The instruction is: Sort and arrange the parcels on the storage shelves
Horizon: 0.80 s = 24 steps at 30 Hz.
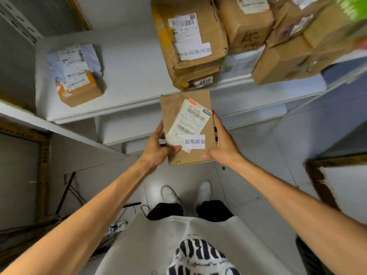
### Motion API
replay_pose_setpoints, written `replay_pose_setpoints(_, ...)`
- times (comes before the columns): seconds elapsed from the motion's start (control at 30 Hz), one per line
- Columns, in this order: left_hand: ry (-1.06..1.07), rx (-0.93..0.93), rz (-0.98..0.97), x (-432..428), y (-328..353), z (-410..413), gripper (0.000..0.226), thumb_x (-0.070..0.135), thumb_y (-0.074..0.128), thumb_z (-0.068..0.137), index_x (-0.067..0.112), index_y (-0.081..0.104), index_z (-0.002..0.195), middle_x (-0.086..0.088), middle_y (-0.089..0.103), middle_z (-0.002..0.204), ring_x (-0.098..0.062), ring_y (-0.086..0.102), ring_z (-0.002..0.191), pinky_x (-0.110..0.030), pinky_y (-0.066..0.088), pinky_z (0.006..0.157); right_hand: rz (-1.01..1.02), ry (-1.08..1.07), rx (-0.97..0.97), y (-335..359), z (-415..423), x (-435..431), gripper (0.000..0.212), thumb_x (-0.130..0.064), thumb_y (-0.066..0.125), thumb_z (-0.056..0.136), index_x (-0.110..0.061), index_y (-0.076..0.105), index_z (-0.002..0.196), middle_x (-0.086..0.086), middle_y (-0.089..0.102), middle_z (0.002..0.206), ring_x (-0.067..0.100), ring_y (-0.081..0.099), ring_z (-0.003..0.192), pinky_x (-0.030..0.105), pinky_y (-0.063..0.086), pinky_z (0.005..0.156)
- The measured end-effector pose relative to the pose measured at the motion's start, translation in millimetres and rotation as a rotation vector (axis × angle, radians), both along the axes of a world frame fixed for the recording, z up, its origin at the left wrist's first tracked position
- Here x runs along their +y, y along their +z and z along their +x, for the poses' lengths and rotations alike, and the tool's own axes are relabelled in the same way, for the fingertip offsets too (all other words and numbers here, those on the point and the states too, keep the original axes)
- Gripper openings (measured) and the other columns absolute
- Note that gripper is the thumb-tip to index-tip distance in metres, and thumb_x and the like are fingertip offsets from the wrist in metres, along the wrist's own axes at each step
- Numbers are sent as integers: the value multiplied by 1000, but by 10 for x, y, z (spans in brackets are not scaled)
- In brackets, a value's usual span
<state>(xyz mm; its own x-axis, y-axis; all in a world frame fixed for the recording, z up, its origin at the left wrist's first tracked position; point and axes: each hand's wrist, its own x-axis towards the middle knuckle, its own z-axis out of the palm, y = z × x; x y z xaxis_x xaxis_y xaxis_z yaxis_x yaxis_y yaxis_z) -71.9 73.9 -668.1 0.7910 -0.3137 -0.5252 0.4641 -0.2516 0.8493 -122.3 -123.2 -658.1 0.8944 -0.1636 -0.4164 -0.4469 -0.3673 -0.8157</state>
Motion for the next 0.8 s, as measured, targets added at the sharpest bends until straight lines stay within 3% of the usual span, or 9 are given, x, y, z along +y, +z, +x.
replay_pose_setpoints(0.13, -152, -6, 5, -597, -95, -119, 94, -9, 72, 76, 25, 27, 151, 6, 52, 112, -17, 58, 104, -29, 56, 84, 10, -152, -5, -28, -435, -510, 131, 11, 82, 51, -39, 15, 151, -8, 53, 125, 13, 56, 102, 23, 53, 67)
replay_pose_setpoints(0.2, -250, -21, 10, -953, -123, -164, 95, -6, 75, 75, 28, 29, 151, -2, 55, 120, -19, 59, 108, -40, 54, 93, 31, -234, -35, 0, -657, -801, 126, 15, 80, 52, -36, 20, 150, -20, 54, 115, 8, 58, 95, 26, 56, 69)
replay_pose_setpoints(0.3, -390, -28, -14, -1602, -153, -252, 97, -3, 77, 73, 32, 29, 150, -8, 55, 128, -16, 62, 106, -40, 56, 89, 60, -394, -74, 33, -1044, -1272, 121, 18, 79, 55, -37, 23, 147, -31, 54, 104, -2, 58, 90, 24, 56, 70)
replay_pose_setpoints(0.4, -532, -68, -48, -2293, -181, -415, 94, -6, 74, 77, 31, 28, 151, -6, 55, 125, -15, 61, 105, -37, 57, 86, 52, -569, -104, 37, -1437, -1716, 116, 12, 81, 56, -41, 24, 141, -31, 53, 111, -9, 57, 96, 15, 52, 68)
replay_pose_setpoints(0.5, -690, -129, -36, -2959, -146, -638, 92, -1, 72, 81, 35, 26, 151, -2, 55, 124, -17, 60, 107, -34, 57, 85, -5, -767, -74, 6, -1830, -2089, 120, -4, 88, 59, -36, 17, 150, -10, 51, 129, 9, 55, 113, 33, 56, 86)
replay_pose_setpoints(0.57, -810, -192, -52, -3401, -108, -788, 92, 0, 72, 81, 36, 25, 151, 0, 57, 123, -18, 57, 114, -35, 54, 91, -38, -893, -54, 8, -2084, -2303, 125, -10, 90, 60, -36, 11, 153, -6, 49, 136, 17, 53, 119, 42, 54, 92)
replay_pose_setpoints(0.67, -1000, -250, -78, -4052, -88, -1031, 96, -3, 73, 77, 31, 24, 152, 3, 58, 129, -16, 55, 120, -29, 51, 95, -63, -1074, -55, 17, -2454, -2594, 127, -10, 91, 59, -36, 9, 153, -7, 52, 131, 21, 54, 120, 46, 54, 92)
replay_pose_setpoints(0.7, -1068, -264, -81, -4260, -80, -1122, 97, -3, 74, 76, 30, 24, 152, 4, 57, 131, -14, 55, 119, -25, 51, 94, -66, -1132, -62, 23, -2574, -2684, 126, -8, 90, 60, -34, 10, 153, -7, 52, 128, 21, 54, 119, 42, 54, 91)
replay_pose_setpoints(0.8, -1253, -263, -126, -4885, -92, -1441, 98, -4, 74, 75, 30, 24, 152, 3, 57, 133, -10, 56, 116, -20, 51, 90, -59, -1314, -94, 47, -2936, -2938, 121, 1, 86, 61, -26, 13, 154, -8, 52, 129, 13, 51, 119, 13, 50, 82)
